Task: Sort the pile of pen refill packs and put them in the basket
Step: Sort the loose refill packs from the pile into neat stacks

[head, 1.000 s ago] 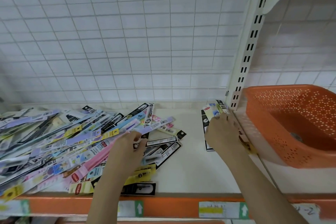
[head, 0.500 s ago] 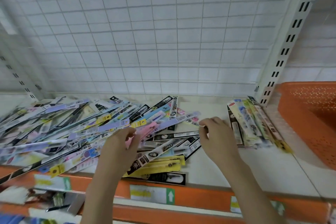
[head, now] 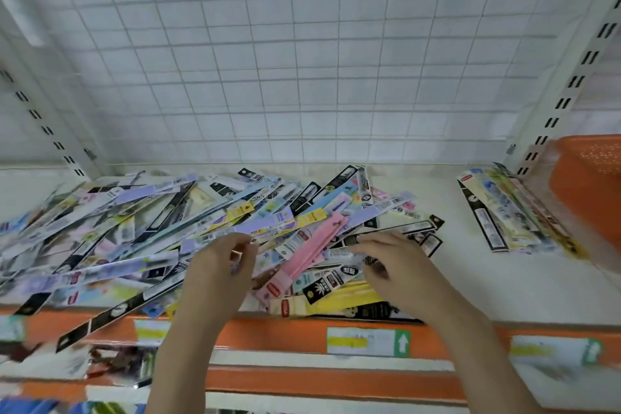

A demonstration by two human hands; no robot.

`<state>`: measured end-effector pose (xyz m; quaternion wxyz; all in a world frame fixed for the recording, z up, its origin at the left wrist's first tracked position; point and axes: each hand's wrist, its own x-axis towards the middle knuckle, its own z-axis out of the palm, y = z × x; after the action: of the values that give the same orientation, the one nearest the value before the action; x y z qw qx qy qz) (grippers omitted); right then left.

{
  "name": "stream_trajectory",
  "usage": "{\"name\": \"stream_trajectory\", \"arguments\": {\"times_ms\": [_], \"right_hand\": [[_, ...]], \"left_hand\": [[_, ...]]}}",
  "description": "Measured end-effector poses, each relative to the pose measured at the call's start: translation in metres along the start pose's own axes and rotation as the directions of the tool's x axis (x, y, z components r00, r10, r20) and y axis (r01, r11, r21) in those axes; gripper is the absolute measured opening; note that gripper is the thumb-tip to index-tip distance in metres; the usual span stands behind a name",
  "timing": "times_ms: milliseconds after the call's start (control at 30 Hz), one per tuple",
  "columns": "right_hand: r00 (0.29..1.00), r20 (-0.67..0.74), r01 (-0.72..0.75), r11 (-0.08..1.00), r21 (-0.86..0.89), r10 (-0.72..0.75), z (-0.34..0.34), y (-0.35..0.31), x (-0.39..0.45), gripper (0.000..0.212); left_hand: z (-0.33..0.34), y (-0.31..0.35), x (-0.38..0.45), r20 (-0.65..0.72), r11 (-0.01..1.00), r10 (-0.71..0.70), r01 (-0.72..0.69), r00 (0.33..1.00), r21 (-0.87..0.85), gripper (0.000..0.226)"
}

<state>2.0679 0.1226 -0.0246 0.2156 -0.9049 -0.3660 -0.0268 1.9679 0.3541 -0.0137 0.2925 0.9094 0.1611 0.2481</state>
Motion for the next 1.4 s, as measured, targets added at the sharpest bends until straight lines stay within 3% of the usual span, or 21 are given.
{"name": "stream_trajectory", "arguments": {"times_ms": [133, 267, 367, 500, 633, 767, 867, 967, 1100, 1167, 1300, 1400], "right_hand": [[0.998, 0.042, -0.039, 0.999, -0.037, 0.040, 0.000, -0.012, 0.007, 0.022], [0.991, 0.085, -0.091, 0.991, -0.095, 0.099, -0.001, -0.019, 0.011, 0.027], [0.991, -0.003, -0.130, 0.975, -0.179, 0.131, -0.001, -0.025, 0.010, 0.021], [0.988, -0.048, -0.150, 0.979, -0.139, 0.145, -0.006, -0.041, 0.006, 0.015], [0.985, 0.003, -0.170, 0.976, -0.134, 0.172, -0.010, -0.048, 0.003, 0.027], [0.962, 0.153, -0.205, 0.970, -0.131, 0.224, -0.016, -0.044, -0.001, 0.063], [0.936, 0.278, -0.169, 0.967, -0.190, 0.218, -0.014, -0.036, 0.003, 0.048], [0.925, 0.328, -0.154, 0.979, -0.137, 0.191, -0.014, -0.027, 0.009, 0.030], [0.888, 0.428, -0.131, 0.985, -0.115, 0.168, -0.020, -0.017, 0.011, 0.078], [0.889, 0.440, -0.068, 0.987, -0.143, 0.125, -0.021, -0.016, 0.013, 0.067], [0.901, 0.432, 0.026, 0.992, -0.127, 0.032, -0.023, -0.013, 0.022, 0.025], [0.886, 0.463, 0.025, 0.996, -0.082, 0.015, -0.027, -0.006, 0.024, 0.020]], "left_hand": [[-0.014, -0.012, 0.003, 0.021, 0.999, 0.041, -0.040, 0.999, -0.019, 0.014], [-0.019, -0.022, 0.004, 0.037, 0.994, 0.099, -0.097, 0.994, -0.043, 0.012], [-0.022, -0.028, 0.002, 0.049, 0.990, 0.136, -0.133, 0.990, -0.056, 0.013], [-0.025, -0.033, 0.001, 0.066, 0.989, 0.146, -0.143, 0.987, -0.045, 0.016], [-0.028, -0.032, 0.001, 0.064, 0.989, 0.144, -0.141, 0.987, -0.052, 0.016], [-0.025, -0.032, 0.002, 0.073, 0.990, 0.139, -0.136, 0.988, -0.041, 0.014], [-0.023, -0.029, 0.003, 0.064, 0.991, 0.129, -0.127, 0.990, -0.031, 0.012], [-0.019, -0.025, 0.004, 0.056, 0.992, 0.130, -0.129, 0.990, -0.016, 0.013], [-0.013, -0.014, 0.005, 0.008, 0.995, 0.096, -0.096, 0.995, 0.004, 0.016], [-0.008, -0.006, 0.004, -0.014, 0.997, 0.072, -0.072, 0.997, 0.007, 0.016], [0.002, 0.005, -0.003, -0.043, 0.999, 0.038, -0.037, 0.998, 0.016, 0.017], [0.007, 0.010, -0.011, -0.066, 1.000, -0.003, 0.005, 0.998, 0.025, 0.020]]}}
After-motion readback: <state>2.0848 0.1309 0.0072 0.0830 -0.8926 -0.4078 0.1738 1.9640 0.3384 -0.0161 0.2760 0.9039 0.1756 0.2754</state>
